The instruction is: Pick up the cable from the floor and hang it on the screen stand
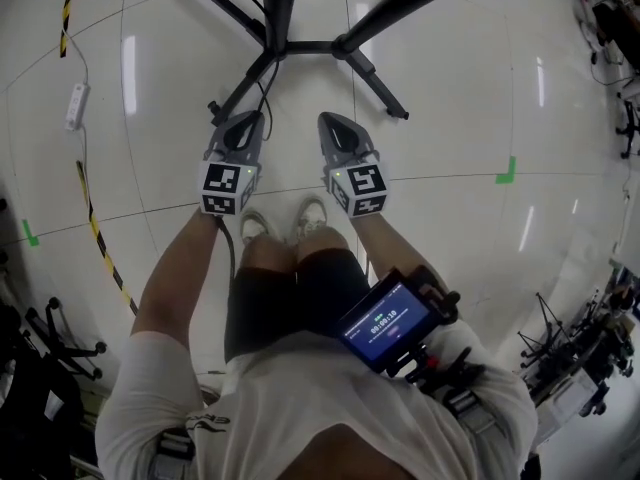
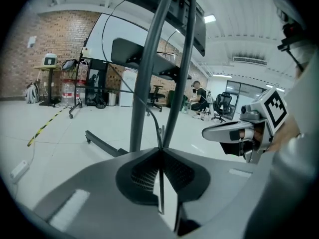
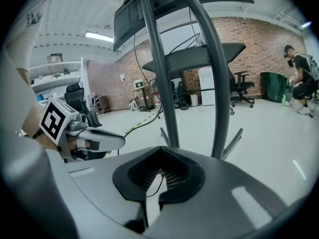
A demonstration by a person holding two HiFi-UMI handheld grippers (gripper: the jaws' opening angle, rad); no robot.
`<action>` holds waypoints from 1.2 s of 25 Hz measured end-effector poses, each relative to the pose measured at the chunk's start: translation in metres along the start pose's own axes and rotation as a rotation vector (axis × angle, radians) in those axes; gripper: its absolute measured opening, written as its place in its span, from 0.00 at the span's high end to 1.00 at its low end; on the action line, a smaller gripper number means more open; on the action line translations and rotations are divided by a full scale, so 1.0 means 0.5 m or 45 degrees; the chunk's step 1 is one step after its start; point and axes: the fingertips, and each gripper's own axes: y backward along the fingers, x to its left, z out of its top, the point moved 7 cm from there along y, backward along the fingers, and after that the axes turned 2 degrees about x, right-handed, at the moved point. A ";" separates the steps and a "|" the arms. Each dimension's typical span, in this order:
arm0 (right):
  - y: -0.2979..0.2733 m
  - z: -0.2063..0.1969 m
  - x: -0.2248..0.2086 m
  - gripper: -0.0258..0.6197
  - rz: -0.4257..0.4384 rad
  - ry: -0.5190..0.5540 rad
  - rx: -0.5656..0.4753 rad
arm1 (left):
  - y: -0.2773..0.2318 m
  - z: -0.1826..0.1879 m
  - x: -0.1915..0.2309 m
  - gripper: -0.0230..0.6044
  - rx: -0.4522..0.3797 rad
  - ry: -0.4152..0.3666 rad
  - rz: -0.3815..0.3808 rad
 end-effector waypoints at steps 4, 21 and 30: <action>0.067 0.098 0.028 0.95 0.003 0.010 -0.021 | 0.072 0.095 -0.030 0.93 -0.022 0.006 0.014; 0.325 0.573 0.145 0.95 0.000 0.107 -0.211 | 0.412 0.500 -0.110 0.93 -0.161 0.037 0.135; 0.404 0.759 0.208 0.95 0.021 0.175 -0.317 | 0.587 0.670 -0.084 0.93 -0.292 0.007 0.257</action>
